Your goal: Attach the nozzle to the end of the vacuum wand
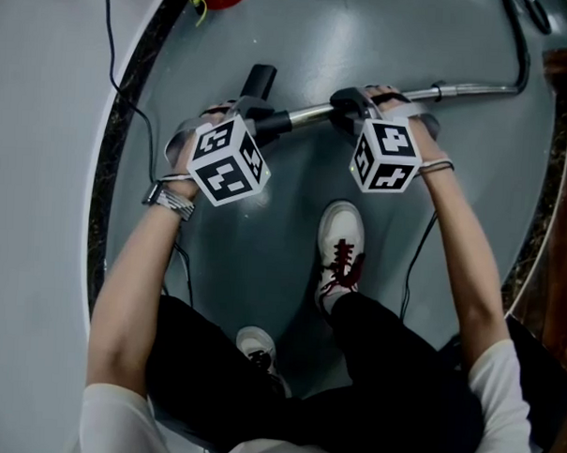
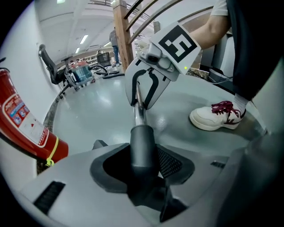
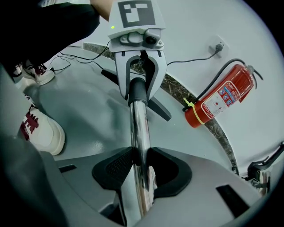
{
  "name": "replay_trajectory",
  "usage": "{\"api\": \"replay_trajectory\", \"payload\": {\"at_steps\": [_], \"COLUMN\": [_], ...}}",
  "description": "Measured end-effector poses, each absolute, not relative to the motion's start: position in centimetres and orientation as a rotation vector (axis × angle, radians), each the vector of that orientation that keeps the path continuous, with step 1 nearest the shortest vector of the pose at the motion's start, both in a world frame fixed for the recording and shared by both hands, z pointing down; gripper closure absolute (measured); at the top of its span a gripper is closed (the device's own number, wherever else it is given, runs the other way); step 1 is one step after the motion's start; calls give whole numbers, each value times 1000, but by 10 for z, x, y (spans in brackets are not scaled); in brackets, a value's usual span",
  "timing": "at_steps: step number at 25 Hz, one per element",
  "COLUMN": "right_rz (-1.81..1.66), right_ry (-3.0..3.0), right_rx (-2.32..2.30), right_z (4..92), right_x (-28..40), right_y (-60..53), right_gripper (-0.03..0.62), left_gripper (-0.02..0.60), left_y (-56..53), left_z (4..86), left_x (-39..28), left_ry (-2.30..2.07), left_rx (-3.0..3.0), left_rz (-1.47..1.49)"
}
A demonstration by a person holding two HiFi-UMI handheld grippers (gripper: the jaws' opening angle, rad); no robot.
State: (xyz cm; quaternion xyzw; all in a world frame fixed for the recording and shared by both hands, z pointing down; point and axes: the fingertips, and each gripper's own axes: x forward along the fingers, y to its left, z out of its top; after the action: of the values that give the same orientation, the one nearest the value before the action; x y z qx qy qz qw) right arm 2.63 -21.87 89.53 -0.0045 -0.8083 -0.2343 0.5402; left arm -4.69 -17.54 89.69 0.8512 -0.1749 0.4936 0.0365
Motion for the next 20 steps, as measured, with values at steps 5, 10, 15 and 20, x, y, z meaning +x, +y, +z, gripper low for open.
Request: {"api": "replay_trajectory", "payload": {"at_steps": [5,10,15,20], "right_rz": [-549,-550,-536,-534], "right_ry": [-1923,-1920,-1921,-1954], "right_rx": [-2,-5,-17,21], "right_z": [894,896,899,889], "right_x": [25,25,26,23], "right_y": [-222,-222,-219,-224], "right_gripper": [444,444,444,442], "left_gripper": [400,400,400,400], "left_y": [-180,-180,-178,-182], "left_z": [892,895,899,895], "left_x": [-47,-47,-46,-47], "left_ry": [-605,-604,-573,-634], "left_rx": [2669,2653,2627,2599], "left_rz": [1612,1671,1600,1419]}}
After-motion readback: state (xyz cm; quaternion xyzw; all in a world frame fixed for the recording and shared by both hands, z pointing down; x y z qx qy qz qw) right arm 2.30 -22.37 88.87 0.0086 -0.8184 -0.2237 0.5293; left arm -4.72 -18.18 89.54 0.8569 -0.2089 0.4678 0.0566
